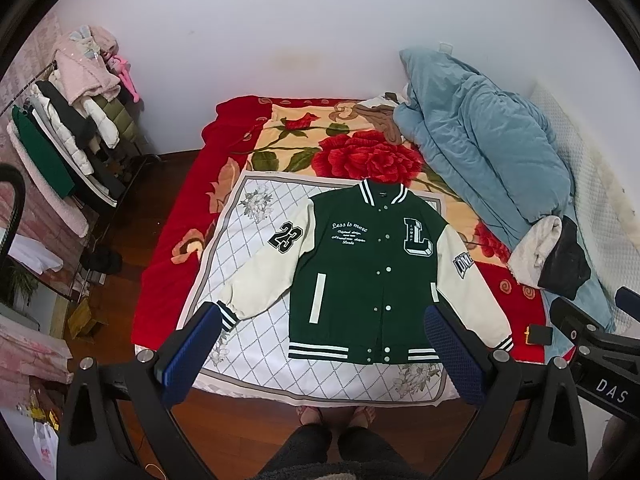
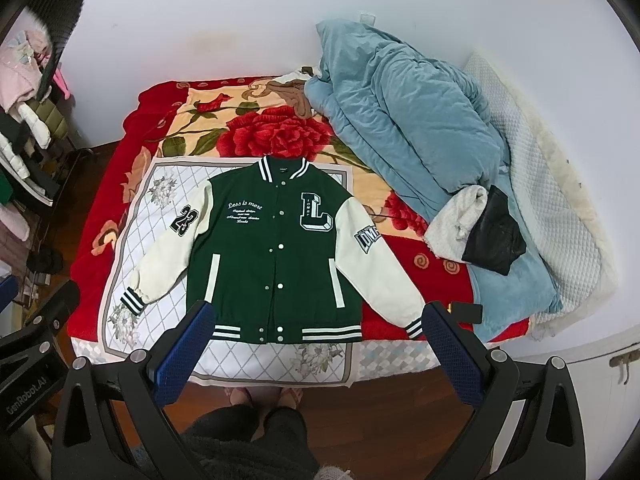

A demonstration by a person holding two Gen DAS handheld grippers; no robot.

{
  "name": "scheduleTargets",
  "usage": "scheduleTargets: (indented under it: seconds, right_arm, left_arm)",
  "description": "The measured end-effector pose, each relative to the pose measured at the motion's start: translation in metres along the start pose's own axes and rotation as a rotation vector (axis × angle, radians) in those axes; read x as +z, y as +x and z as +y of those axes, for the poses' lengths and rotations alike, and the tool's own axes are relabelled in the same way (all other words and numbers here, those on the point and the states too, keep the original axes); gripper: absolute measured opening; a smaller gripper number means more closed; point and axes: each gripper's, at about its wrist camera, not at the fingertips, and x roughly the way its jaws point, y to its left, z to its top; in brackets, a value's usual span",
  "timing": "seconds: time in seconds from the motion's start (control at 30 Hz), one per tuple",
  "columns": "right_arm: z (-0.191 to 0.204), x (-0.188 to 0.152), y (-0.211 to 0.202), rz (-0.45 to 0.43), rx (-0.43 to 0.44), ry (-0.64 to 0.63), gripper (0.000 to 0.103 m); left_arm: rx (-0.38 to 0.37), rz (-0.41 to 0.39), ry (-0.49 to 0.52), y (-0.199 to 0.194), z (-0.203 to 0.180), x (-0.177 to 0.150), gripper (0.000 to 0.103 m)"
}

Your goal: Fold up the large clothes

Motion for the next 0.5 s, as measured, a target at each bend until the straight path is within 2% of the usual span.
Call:
scheduleTargets:
  seconds: [0.5]
  right_arm:
    - [0.0052,-0.001,-0.0033,-0.002,-0.001,0.0,0.103]
  left_arm:
    - [0.006,0.001,0.003,-0.005,0.0069,0.0021,0.103]
